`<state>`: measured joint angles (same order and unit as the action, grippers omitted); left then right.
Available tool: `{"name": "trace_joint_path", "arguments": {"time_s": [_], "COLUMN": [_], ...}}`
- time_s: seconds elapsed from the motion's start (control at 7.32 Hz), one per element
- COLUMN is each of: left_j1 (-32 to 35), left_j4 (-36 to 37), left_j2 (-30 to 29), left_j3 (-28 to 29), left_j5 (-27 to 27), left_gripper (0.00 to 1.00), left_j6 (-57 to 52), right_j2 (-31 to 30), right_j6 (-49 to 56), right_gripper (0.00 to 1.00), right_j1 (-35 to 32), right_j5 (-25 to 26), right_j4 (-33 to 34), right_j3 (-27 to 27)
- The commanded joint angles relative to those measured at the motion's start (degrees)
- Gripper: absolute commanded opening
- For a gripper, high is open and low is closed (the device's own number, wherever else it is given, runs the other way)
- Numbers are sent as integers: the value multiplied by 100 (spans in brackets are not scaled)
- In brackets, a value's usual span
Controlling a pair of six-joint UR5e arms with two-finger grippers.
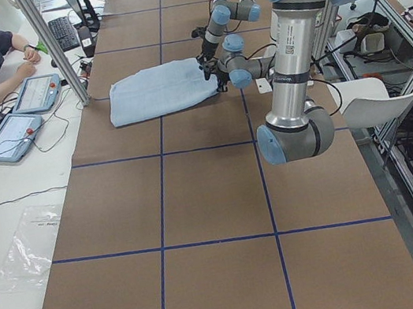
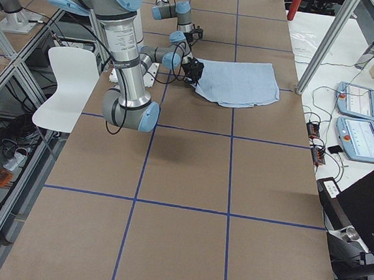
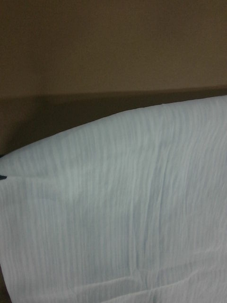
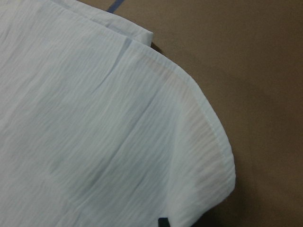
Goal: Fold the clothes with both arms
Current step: 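Grasp the near shirt edge with both grippers, then lift the near edge with both grippers and fold it away from the robot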
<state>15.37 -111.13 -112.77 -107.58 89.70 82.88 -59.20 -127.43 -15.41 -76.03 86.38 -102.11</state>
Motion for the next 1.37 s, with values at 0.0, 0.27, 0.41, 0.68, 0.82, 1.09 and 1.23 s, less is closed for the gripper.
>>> {"name": "trace_joint_path", "arguments": {"time_s": [0.0, 0.27, 0.41, 0.68, 0.82, 1.09, 1.23], "left_j1": [36, 36, 45, 202, 465, 1088, 1378], "left_j4": [912, 2089, 2617, 2974, 2966, 2896, 2843], "left_j2": [18, -43, -70, -245, -289, -622, -911], "left_j3": [-942, -2086, -2613, -2751, -2550, -1797, -1279], "left_j5": [143, 486, 583, 724, 724, 724, 716], "left_gripper": [0, 0, 0, 0, 0, 0, 0], "left_j6": [-419, -431, -431, -474, -840, -1142, -1438], "right_j2": [-213, -180, -136, 21, 231, 723, 752], "right_j6": [51, -1, -1, 103, 339, 596, 822], "right_gripper": [0, 0, 0, 0, 0, 0, 0], "right_j1": [-41, 396, 564, 566, 418, 14, -171], "right_j5": [-8, 9, 87, 106, 245, 334, 343], "right_j4": [245, 1822, 2377, 2506, 2463, 2384, 1922], "right_j3": [-762, -2166, -2712, -2860, -2484, -1843, -1456]}}
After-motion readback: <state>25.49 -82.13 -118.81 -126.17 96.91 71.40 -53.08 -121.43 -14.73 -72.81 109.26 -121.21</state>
